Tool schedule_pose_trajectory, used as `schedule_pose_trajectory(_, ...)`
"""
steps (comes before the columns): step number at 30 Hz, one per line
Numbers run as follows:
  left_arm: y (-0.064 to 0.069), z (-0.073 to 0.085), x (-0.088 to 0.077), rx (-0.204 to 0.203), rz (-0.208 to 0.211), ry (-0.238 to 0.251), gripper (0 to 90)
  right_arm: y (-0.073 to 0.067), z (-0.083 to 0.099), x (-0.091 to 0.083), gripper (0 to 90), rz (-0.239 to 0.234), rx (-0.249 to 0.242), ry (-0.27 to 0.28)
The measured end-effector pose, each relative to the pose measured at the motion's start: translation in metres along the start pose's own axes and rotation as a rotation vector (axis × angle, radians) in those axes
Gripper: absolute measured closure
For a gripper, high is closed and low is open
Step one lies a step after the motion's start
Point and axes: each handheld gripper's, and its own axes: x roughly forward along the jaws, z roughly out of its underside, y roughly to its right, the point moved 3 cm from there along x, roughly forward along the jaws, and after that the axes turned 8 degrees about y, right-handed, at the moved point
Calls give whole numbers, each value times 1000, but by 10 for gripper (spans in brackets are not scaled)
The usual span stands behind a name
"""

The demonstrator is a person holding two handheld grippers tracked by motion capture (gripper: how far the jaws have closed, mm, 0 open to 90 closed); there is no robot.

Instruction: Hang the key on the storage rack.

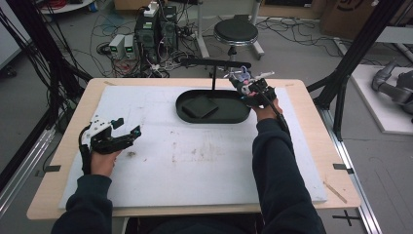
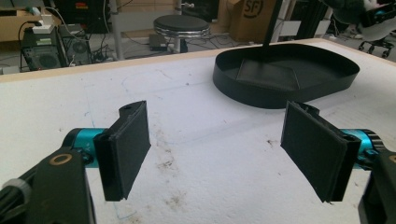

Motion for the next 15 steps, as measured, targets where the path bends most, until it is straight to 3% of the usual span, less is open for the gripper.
schedule_pose_trajectory(2,0,0,0,-1,-2,0,236,1,2,3,413,-10,17,2)
schedule_pose_trajectory(8,1,0,0,-2,1,-1,237,-2,2,3,309,6,-2,21)
schedule_pose_trajectory(15,1,0,-1,-5,5,3,236,5,1,-16,290,5,-16,53)
